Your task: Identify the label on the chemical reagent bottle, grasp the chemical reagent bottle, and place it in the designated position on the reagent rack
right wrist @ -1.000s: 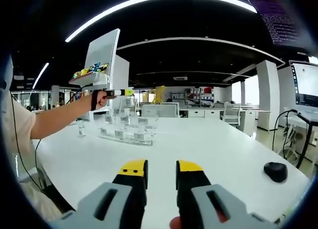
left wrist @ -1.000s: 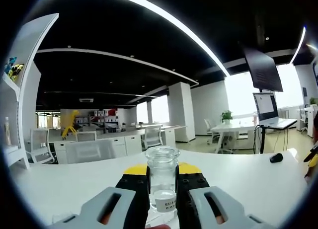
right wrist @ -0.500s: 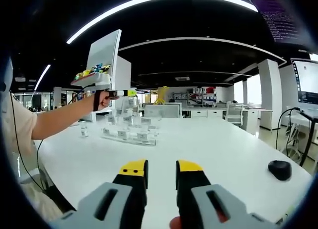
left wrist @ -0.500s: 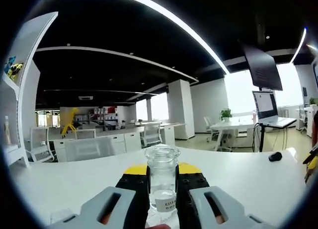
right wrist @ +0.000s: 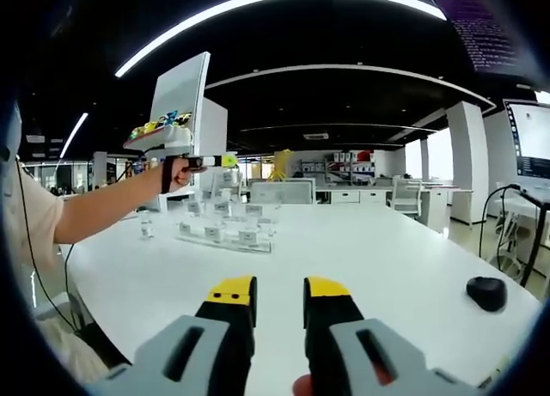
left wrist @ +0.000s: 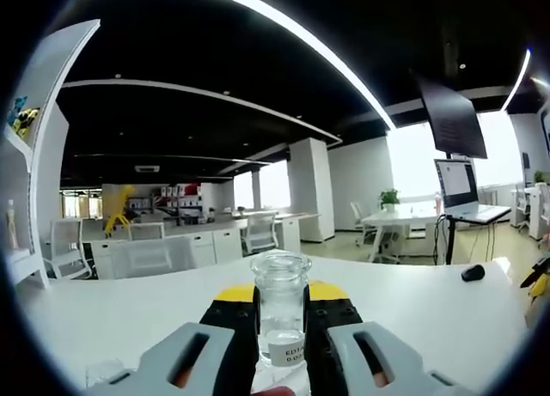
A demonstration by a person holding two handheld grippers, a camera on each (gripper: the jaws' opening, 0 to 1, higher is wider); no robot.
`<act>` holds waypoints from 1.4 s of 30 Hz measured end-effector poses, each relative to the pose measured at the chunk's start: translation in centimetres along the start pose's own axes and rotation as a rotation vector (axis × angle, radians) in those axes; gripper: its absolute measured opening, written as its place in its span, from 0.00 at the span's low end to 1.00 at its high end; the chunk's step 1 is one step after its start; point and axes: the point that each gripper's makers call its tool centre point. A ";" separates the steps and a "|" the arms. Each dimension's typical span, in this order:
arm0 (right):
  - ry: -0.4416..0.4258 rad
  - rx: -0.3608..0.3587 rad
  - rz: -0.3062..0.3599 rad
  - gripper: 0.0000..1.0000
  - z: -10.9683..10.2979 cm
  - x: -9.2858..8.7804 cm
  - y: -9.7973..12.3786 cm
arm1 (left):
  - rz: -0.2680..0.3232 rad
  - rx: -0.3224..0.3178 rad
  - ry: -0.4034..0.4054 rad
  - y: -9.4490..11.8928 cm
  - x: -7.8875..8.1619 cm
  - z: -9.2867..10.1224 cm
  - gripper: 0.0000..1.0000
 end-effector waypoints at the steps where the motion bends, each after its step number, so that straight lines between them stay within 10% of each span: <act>1: 0.007 0.003 -0.003 0.22 -0.1 0.0 0.0 | -0.001 0.001 -0.002 0.0 0.0 0.0 0.18; 42: 0.013 -0.011 0.003 0.21 0.5 0.4 0.6 | 0.001 -0.016 -0.002 0.0 0.1 0.6 0.18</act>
Point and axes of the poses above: the point that each gripper's makers call its tool centre point, and the gripper's own axes: y roughly backward along the fingers, z roughly to its right, x roughly out of its top, and after that the axes turned 5 degrees about x, right-handed
